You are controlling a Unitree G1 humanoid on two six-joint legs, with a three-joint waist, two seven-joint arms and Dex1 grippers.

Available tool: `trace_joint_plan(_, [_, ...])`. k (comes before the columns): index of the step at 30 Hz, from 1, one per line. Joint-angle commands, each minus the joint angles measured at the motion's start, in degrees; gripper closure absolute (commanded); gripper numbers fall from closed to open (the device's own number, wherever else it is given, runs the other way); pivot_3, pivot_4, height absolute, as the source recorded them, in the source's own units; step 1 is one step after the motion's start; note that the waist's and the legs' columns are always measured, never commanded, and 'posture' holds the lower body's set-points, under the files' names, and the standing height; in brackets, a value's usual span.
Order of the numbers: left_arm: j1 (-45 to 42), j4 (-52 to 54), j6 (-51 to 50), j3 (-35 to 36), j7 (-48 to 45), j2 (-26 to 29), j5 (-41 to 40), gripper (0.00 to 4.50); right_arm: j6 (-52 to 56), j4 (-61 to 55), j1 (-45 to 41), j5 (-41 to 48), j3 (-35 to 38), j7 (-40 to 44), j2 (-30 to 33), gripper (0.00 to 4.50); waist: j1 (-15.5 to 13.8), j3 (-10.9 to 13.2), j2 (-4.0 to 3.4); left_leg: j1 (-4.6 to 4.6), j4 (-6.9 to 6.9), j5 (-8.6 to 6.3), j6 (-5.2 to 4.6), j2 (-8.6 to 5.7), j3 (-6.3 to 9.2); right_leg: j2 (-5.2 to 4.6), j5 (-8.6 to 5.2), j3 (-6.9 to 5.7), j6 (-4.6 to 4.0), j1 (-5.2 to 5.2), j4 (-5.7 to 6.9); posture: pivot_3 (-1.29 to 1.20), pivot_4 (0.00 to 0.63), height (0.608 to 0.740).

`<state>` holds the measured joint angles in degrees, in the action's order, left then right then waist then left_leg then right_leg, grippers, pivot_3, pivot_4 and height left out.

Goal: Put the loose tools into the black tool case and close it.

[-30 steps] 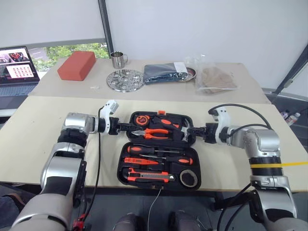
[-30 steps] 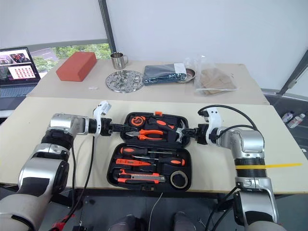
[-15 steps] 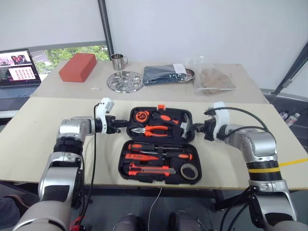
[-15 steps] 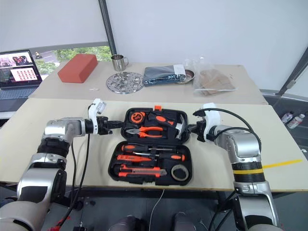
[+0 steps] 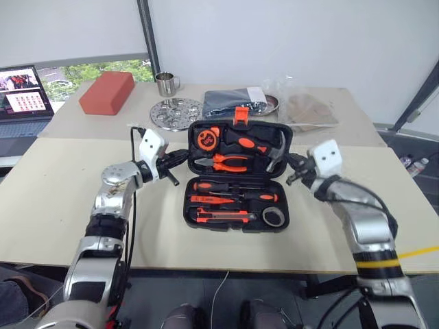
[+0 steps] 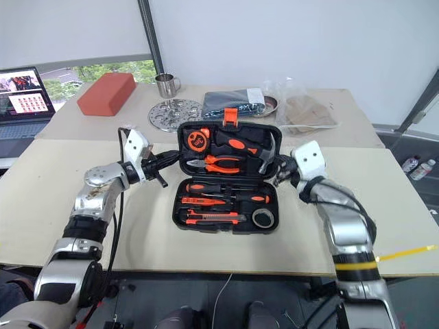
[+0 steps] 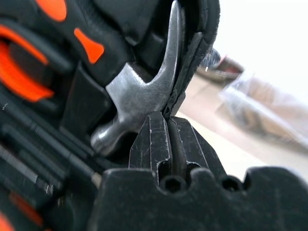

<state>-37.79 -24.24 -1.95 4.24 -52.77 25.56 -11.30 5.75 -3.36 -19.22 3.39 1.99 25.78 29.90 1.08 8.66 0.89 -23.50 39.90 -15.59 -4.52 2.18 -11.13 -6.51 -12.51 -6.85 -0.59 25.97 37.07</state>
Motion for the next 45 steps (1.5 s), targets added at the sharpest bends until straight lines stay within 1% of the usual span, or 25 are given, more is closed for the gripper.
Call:
trace_joint_plan(1, [6.1, 9.5, -5.3, 1.0, 2.0, 1.4, -2.1, 4.46, -12.4, -2.8, 7.6, -5.3, -0.1, -0.5, 2.5, 4.5, 0.0, 0.0, 0.0, 0.11, 0.0, 0.0, 0.0, 0.0, 0.0, -0.01, -0.02, 0.01, 0.03, -0.12, -0.08, 0.0, 0.15, 0.736])
trace_joint_plan(4, [10.9, 16.3, -9.7, 2.1, 3.3, 2.5, -3.9, 4.46, -16.0, -4.9, 12.5, -5.4, 0.6, 0.2, 3.3, 4.5, 0.0, 0.0, 0.01, 0.8, -0.02, -0.02, 0.03, 0.06, 0.06, -0.04, -0.37, 0.1, 0.49, -0.89, -0.35, 0.0, 0.15, 0.736])
trace_joint_plan(6, [14.4, 21.2, -13.4, 3.4, 3.2, 4.3, -6.1, 3.79, -14.9, -9.0, 16.2, -2.2, 2.2, 2.5, 4.1, 3.8, 0.1, 0.0, 0.01, 0.97, -0.02, -0.03, 0.06, 0.08, 0.05, -0.06, -0.38, 0.25, 0.51, -0.99, -0.3, 0.0, 0.15, 0.736])
trace_joint_plan(7, [16.0, 24.1, -17.0, 4.6, 2.6, 6.1, -8.1, 3.63, -12.6, -12.3, 18.4, 0.6, 4.0, 4.3, 5.2, 3.66, 0.2, 0.0, 0.02, 1.07, -0.04, -0.14, 0.26, 0.13, 0.02, -0.05, -0.38, 0.37, 0.5, -1.01, -0.27, 0.0, 0.15, 0.736])
trace_joint_plan(9, [19.3, 29.1, -29.3, 8.5, -2.1, 13.7, -15.5, 2.83, -1.6, -21.1, 24.5, 12.2, 10.8, 10.4, 10.2, 2.87, 0.2, 0.1, 0.02, 1.1, -0.04, -0.13, 0.25, 0.23, 0.02, -0.05, -0.36, 0.59, 0.44, -0.95, -0.12, 0.0, 0.15, 0.736])
trace_joint_plan(12, [21.4, 28.7, -39.2, 11.2, -9.0, 23.2, -21.9, 1.71, 10.1, -29.6, 35.2, 26.7, 18.3, 20.8, 17.8, 1.84, -0.1, 0.1, 0.05, 1.06, 0.0, -0.01, 0.09, 0.4, 0.04, -0.02, -0.35, 0.87, 0.29, -0.85, -0.04, 0.0, 0.15, 0.736])
trace_joint_plan(13, [21.3, 27.3, -40.0, 11.1, -10.9, 25.2, -22.5, 1.71, 12.1, -31.3, 38.3, 29.5, 19.8, 23.4, 19.4, 1.84, -0.3, 0.1, 0.05, 1.12, 0.0, -0.01, 0.12, 0.44, 0.08, 0.0, -0.36, 0.85, 0.27, -0.93, -0.07, 0.0, 0.15, 0.736])
trace_joint_plan(15, [18.4, 22.0, -36.8, 7.7, -12.5, 26.8, -19.0, 1.71, 14.3, -33.0, 42.5, 31.9, 20.1, 27.5, 21.7, 1.84, -0.8, 0.1, 0.03, 1.29, -0.05, -0.26, 0.54, 0.45, 0.11, 0.0, -0.39, 0.82, 0.22, -1.08, -0.15, 0.0, 0.15, 0.736])
trace_joint_plan(16, [15.2, 18.3, -32.9, 5.1, -12.1, 25.8, -15.8, 1.71, 14.4, -32.9, 43.1, 30.7, 18.6, 28.4, 22.6, 1.84, -1.3, 0.1, 0.01, 1.44, -0.1, -0.31, 0.58, 0.44, 0.15, -0.03, -0.4, 0.78, 0.21, -1.25, -0.25, 0.0, 0.15, 0.736])
trace_joint_plan(17, [12.0, 14.6, -29.2, 2.8, -11.5, 24.4, -13.0, 1.65, 13.8, -32.5, 42.9, 28.8, 16.7, 28.7, 23.2, 2.1, -1.8, 0.1, 0.01, 1.54, -0.1, -0.38, 0.61, 0.43, 0.16, -0.03, -0.42, 0.76, 0.18, -1.27, -0.32, 0.0, 0.15, 0.736])
trace_joint_plan(18, [8.0, 10.4, -25.5, 0.4, -11.0, 22.3, -10.4, 1.94, 14.1, -32.0, 41.6, 27.0, 14.5, 28.2, 23.5, 2.44, -2.2, 0.1, 0.01, 1.61, -0.09, -0.49, 0.49, 0.41, 0.17, -0.04, -0.46, 0.77, 0.09, -1.21, -0.35, 0.0, 0.15, 0.736])
trace_joint_plan(19, [4.5, 6.5, -22.4, -1.5, -11.0, 20.3, -8.4, 2.22, 14.6, -31.6, 40.1, 25.9, 12.5, 27.7, 23.6, 2.62, -2.4, 0.1, 0.04, 1.56, -0.08, -0.67, 0.17, 0.38, 0.17, -0.06, -0.57, 0.77, -0.17, -1.2, -0.4, 0.0, 0.15, 0.736])
trace_joint_plan(20, [1.5, 2.9, -19.7, -3.2, -11.5, 18.6, -6.6, 2.49, 14.8, -31.3, 38.5, 25.1, 10.8, 27.5, 23.6, 3.06, -2.7, 0.0, 0.12, 1.49, -0.04, -0.67, 0.16, 0.35, 0.17, -0.06, -0.52, 0.78, -0.23, -1.16, -0.41, 0.0, 0.15, 0.736])
trace_joint_plan(22, [-4.7, -5.3, -12.6, -7.4, -11.8, 14.1, -2.0, 3.24, 15.8, -30.3, 33.6, 22.4, 6.1, 26.2, 23.0, 3.68, -2.6, 0.0, 0.18, 1.03, 0.25, -0.46, 0.48, 0.32, 0.14, -0.05, -0.29, 0.82, -0.21, -0.97, -0.37, 0.0, 0.15, 0.736])
trace_joint_plan(23, [-7.7, -9.8, -8.8, -9.1, -12.0, 11.8, 0.1, 3.57, 15.8, -29.6, 31.3, 20.9, 3.8, 26.1, 22.7, 4.0, -2.5, 0.0, 0.21, 0.77, 0.34, -0.46, 0.45, 0.31, 0.11, -0.01, -0.03, 0.85, 0.07, -0.87, -0.34, 0.0, 0.15, 0.736])
trace_joint_plan(24, [-10.7, -14.4, -5.4, -10.7, -11.8, 9.3, 2.0, 3.98, 16.0, -28.8, 29.0, 19.6, 1.6, 26.1, 22.4, 4.42, -2.5, 0.0, 0.23, 0.55, 0.5, -0.43, 0.31, 0.29, 0.12, 0.09, 0.22, 0.75, -0.25, -0.71, -0.33, 0.0, 0.15, 0.736])
trace_joint_plan(25, [-13.2, -18.7, -2.3, -11.7, -11.5, 7.3, 3.7, 4.34, 16.2, -28.1, 27.2, 18.6, -0.2, 26.2, 22.1, 4.5, -2.5, 0.0, 0.23, 0.36, 0.64, -0.2, -0.14, 0.28, 0.11, 0.16, 0.24, 0.62, -0.27, -0.63, -0.33, 0.0, 0.15, 0.736])
trace_joint_plan(26, [-15.0, -22.2, 0.3, -12.3, -11.4, 5.9, 4.9, 4.48, 16.3, -27.5, 25.7, 17.9, -1.5, 26.4, 21.9, 4.5, -2.4, 0.0, 0.23, 0.19, 0.88, -0.15, -0.24, 0.3, 0.11, 0.25, 0.23, 0.51, -0.26, -0.56, -0.29, 0.0, 0.15, 0.736])
trace_joint_plan(31, [-22.1, -36.4, 10.0, -16.0, -10.8, 0.1, 11.5, 4.48, 16.6, -22.0, 17.4, 11.7, -7.6, 24.5, 19.9, 4.5, -1.2, 0.1, 0.38, -0.03, 0.85, -0.24, -0.32, 0.24, 0.09, 0.36, 0.08, 0.44, -0.04, -0.4, -0.35, 0.0, 0.15, 0.736])
trace_joint_plan(33, [-23.5, -39.5, 12.1, -17.6, -14.7, -1.2, 13.4, 4.48, 17.4, -17.7, 13.1, 8.8, -8.3, 21.8, 18.2, 4.5, -1.0, 0.2, 0.49, -0.03, 0.84, -0.24, -0.32, 0.24, 0.08, 0.37, 0.05, 0.39, -0.01, -0.38, -0.34, 0.0, 0.15, 0.736])
trace_joint_plan(35, [-23.5, -39.6, 11.8, -18.1, -23.9, -1.3, 13.0, 4.48, 16.0, -13.1, 10.2, 5.5, -7.5, 18.9, 17.4, 4.5, -0.9, 0.2, 0.5, -0.04, 0.91, -0.24, -0.31, 0.24, 0.07, 0.33, -0.04, 0.39, 0.16, -0.38, -0.29, 0.0, 0.15, 0.736])
trace_joint_plan(38, [-21.5, -35.2, 9.3, -17.3, -34.3, -0.5, 10.3, 4.48, 16.7, -9.7, 9.5, 5.8, -4.0, 17.1, 16.7, 4.5, -1.0, 0.2, 0.53, -0.04, 0.98, -0.24, -0.33, 0.19, 0.05, 0.09, -0.19, 0.39, 0.43, -0.38, -0.24, 0.0, 0.15, 0.736])
trace_joint_plan(40, [-20.4, -31.8, 8.1, -15.3, -34.8, 0.3, 8.7, 4.48, 17.2, -11.6, 11.7, 8.7, -1.3, 19.1, 17.2, 4.5, -1.3, 0.2, 0.52, -0.09, 1.04, -0.25, -0.34, 0.18, 0.08, -0.03, -0.16, 0.4, 0.38, -0.33, -0.17, 0.0, 0.15, 0.736])
trace_joint_plan(42, [-20.2, -29.5, 5.6, -13.4, -33.5, 0.9, 7.5, 4.48, 18.1, -14.4, 13.8, 11.2, 0.9, 20.8, 17.5, 4.5, -1.3, 0.2, 0.53, -0.29, 1.09, -0.25, -0.36, 0.19, 0.14, -0.02, 0.04, 0.43, 0.05, -0.11, -0.04, 0.0, 0.15, 0.736])
trace_joint_plan(45, [-22.2, -23.3, -10.9, -8.6, -34.6, 2.0, 0.9, 4.48, 22.7, -21.6, 17.8, 17.7, 6.6, 21.9, 17.5, 4.5, -1.3, 0.2, 0.54, -0.46, 1.12, -0.23, -0.38, 0.21, 0.17, 0.08, 0.05, 0.38, 0.03, 0.09, 0.08, 0.0, 0.15, 0.736])
